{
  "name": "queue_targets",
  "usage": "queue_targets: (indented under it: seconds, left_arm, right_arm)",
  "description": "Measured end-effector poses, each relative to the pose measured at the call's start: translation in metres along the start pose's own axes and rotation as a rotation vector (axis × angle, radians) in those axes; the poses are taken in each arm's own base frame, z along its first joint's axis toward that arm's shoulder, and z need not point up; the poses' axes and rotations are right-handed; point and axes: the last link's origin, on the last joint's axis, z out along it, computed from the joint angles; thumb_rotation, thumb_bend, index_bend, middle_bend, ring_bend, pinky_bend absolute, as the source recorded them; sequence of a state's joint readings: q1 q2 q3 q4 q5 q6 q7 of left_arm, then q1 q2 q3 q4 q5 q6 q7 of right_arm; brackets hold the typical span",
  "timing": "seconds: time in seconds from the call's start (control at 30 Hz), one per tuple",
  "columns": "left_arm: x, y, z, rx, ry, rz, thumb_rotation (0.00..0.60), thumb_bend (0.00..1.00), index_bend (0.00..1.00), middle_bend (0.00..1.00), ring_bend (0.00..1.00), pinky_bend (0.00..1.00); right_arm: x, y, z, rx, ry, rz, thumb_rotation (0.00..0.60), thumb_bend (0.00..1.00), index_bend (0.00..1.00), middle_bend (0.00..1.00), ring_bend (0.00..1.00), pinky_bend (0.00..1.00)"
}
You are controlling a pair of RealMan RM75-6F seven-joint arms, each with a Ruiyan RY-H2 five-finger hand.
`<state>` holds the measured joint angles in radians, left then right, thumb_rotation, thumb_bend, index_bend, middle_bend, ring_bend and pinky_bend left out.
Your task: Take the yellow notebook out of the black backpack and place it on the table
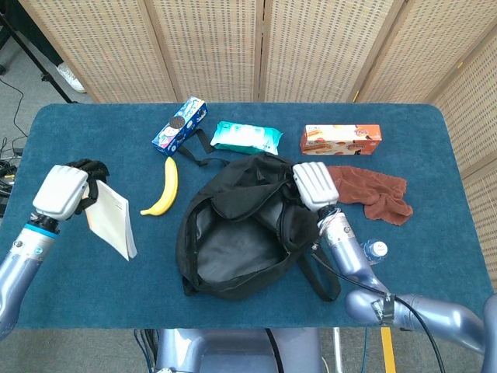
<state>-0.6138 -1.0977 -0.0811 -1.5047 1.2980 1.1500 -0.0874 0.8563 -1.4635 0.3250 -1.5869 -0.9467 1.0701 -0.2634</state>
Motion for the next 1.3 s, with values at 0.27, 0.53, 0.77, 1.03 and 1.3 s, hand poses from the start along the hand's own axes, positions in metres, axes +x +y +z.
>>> queue_targets:
  seconds: [0.27,0.53,0.77,1.03,1.3]
  left_arm:
    - [-0.033,-0.031,0.02,0.257,-0.141,0.056,0.6,0.48,0.11,0.0,0.0,0.24]
    - [-0.041,-0.024,0.038,0.344,-0.119,0.077,0.6,0.21,0.0,0.0,0.0,0.2]
    - [-0.025,-0.012,0.034,0.271,-0.033,0.015,0.6,0.21,0.0,0.0,0.0,0.2]
    - [-0.008,-0.003,-0.004,0.246,0.071,-0.024,0.6,0.21,0.0,0.0,0.0,0.2]
    - [0.002,0.001,-0.034,0.239,0.123,-0.04,0.6,0.22,0.0,0.0,0.0,0.2]
  right_arm:
    - [-0.005,0.008,-0.001,-0.006,-0.011,-0.015,0.6,0.56,0.65,0.67,0.56,0.6]
    - [-0.006,0.014,-0.004,-0.005,-0.016,-0.013,0.6,0.56,0.65,0.67,0.56,0.6]
    - [-0.002,0.011,-0.014,0.047,-0.018,-0.022,0.6,0.57,0.65,0.67,0.56,0.6]
    - [-0.002,0.01,-0.044,0.207,-0.07,-0.037,0.6,0.0,0.29,0.17,0.1,0.36]
    - [0.0,0.017,-0.086,0.395,-0.168,-0.068,0.6,0.0,0.2,0.0,0.0,0.14]
